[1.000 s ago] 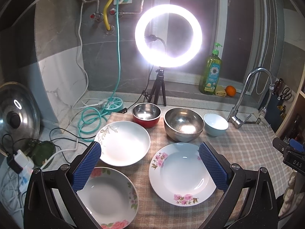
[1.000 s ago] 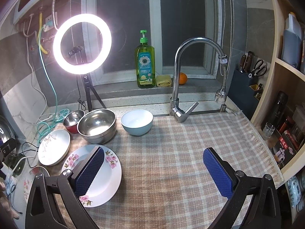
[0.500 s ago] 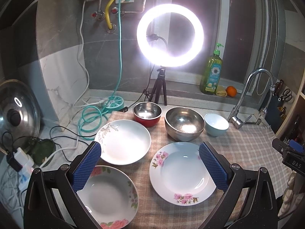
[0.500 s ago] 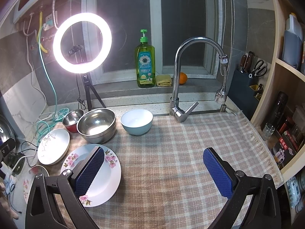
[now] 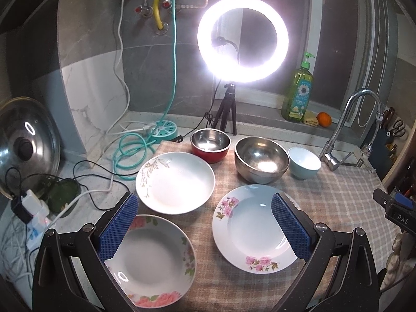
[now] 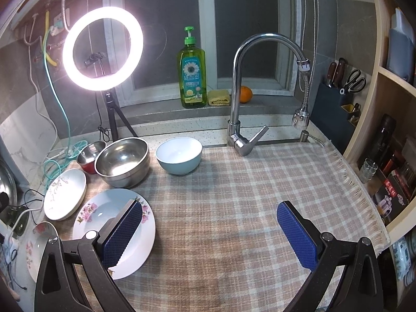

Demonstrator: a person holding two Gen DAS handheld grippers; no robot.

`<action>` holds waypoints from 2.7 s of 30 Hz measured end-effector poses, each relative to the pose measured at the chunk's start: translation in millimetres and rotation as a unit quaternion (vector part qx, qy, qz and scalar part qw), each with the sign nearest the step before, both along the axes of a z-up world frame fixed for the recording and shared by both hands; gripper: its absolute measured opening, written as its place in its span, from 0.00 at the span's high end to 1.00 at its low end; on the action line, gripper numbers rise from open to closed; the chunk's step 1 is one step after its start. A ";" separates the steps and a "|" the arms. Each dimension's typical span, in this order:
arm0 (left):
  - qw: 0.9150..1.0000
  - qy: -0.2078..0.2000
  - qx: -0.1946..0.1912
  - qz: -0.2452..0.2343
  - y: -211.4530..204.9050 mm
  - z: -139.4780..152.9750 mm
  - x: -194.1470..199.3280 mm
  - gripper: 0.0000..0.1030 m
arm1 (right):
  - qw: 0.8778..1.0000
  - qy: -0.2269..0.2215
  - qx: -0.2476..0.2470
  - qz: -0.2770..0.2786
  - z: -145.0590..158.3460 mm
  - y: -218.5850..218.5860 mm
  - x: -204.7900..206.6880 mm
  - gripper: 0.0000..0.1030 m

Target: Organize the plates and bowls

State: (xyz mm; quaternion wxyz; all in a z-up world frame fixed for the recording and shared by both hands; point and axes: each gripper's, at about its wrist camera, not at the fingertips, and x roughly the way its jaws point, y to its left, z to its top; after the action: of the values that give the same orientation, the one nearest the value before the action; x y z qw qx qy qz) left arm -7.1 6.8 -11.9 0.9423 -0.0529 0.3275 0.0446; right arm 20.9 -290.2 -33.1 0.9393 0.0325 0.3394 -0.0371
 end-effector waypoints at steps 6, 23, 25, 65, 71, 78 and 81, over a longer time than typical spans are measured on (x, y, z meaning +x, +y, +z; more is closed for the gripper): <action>1.000 0.016 -0.003 -0.003 -1.2 -9.3 -0.5 0.01 | 1.000 0.013 0.008 0.017 -9.3 -1.2 7.1 0.00; 0.994 0.095 -0.036 -0.050 -7.0 -44.7 16.0 0.09 | 0.990 0.080 0.072 0.087 -48.9 -0.3 28.0 0.01; 0.993 0.099 -0.034 -0.055 -8.7 -47.2 20.1 0.11 | 0.989 0.085 0.078 0.095 -51.6 0.9 30.8 0.04; 0.937 0.294 -0.165 -0.092 28.1 -136.8 127.9 0.75 | 0.926 0.248 0.233 0.163 -136.4 23.1 134.2 0.85; 0.932 0.306 -0.168 -0.096 26.5 -142.6 129.1 0.75 | 0.919 0.257 0.245 0.169 -139.3 24.7 135.5 0.85; 0.931 0.309 -0.166 -0.099 24.0 -145.0 131.0 0.75 | 0.910 0.268 0.265 0.174 -145.3 31.8 139.3 0.88; 0.930 0.310 -0.168 -0.101 22.8 -145.9 131.8 0.75 | 0.907 0.271 0.268 0.179 -145.8 34.0 140.5 0.90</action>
State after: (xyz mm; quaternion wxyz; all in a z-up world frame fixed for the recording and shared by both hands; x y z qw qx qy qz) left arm 124.7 29.6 -157.8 0.7708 -0.1608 0.6094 -0.0928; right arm 161.4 -256.3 -178.9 0.7577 0.2101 0.5786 0.2168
